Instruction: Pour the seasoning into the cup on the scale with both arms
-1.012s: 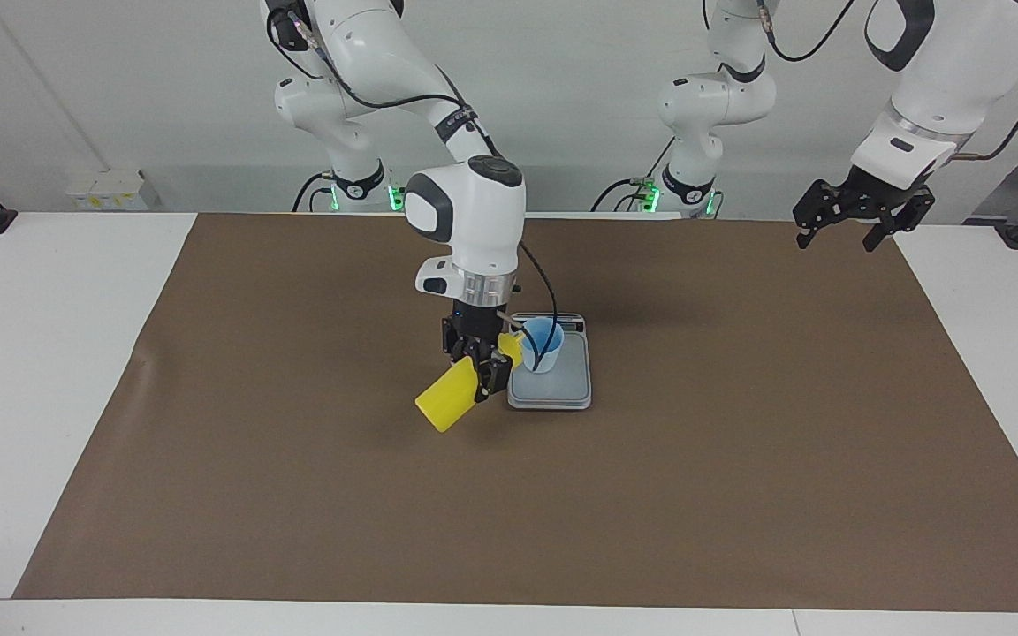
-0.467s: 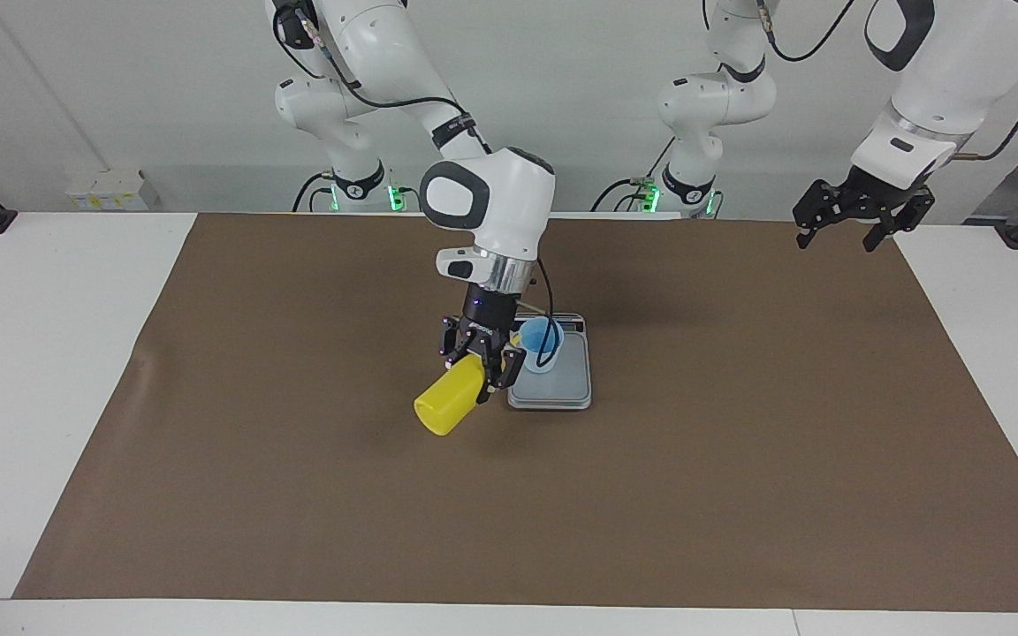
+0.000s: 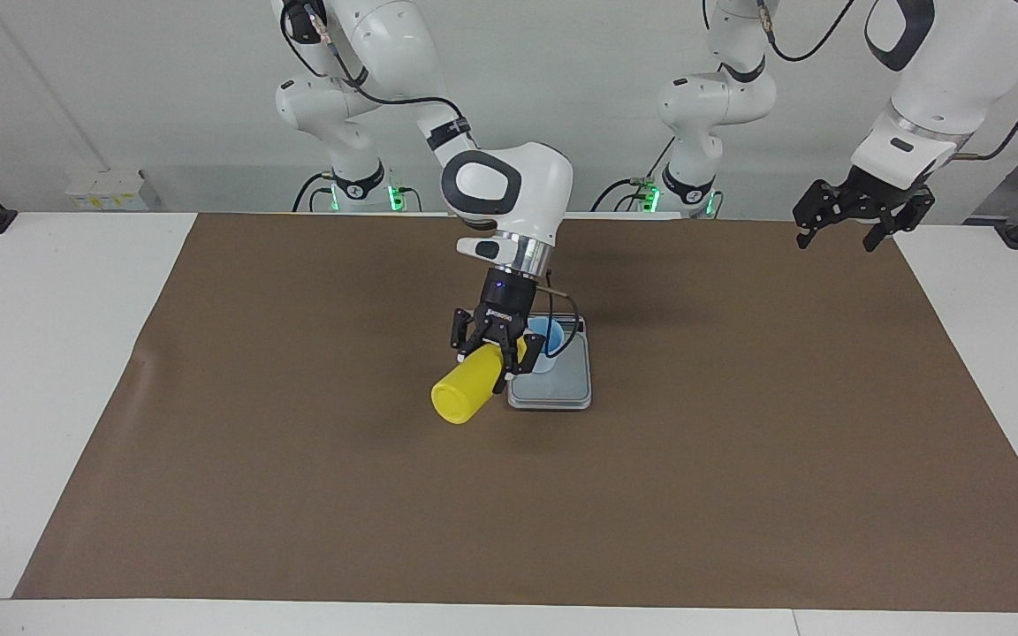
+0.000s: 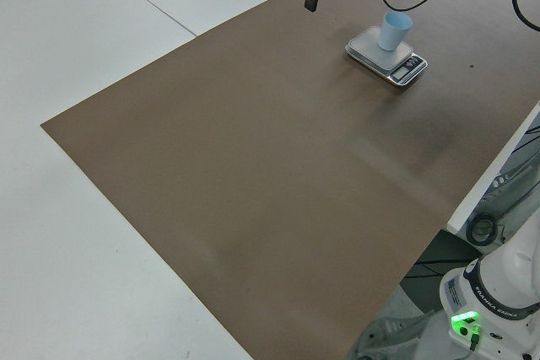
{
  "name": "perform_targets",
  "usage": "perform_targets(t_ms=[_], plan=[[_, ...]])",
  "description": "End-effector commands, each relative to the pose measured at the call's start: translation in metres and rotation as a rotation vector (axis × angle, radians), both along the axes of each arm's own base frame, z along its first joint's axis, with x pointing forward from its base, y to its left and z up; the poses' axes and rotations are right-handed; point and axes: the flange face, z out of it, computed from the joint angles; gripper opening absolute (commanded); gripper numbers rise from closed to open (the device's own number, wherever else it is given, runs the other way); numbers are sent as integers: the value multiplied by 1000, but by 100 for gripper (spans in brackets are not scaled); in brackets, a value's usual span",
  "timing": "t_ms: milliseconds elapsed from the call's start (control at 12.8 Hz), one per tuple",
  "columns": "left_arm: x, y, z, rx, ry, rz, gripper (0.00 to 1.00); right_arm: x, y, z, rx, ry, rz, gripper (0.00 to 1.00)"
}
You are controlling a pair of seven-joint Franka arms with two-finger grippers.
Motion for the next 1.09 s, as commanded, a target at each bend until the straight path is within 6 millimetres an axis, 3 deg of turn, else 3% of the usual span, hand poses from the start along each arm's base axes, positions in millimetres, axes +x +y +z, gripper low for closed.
perform_targets(t_ms=[0, 156, 545, 1012], plan=[[-6, 1, 2, -9, 4, 11, 100, -16, 18, -11, -23, -66, -1, 0], [-6, 1, 2, -9, 4, 11, 100, -18, 22, -21, -81, -103, 41, 0], [-6, 1, 2, -9, 4, 11, 100, -12, 19, -17, -80, -115, 36, 0], [-6, 1, 2, -9, 4, 11, 100, 9, -11, 27, 149, -49, -112, 0]])
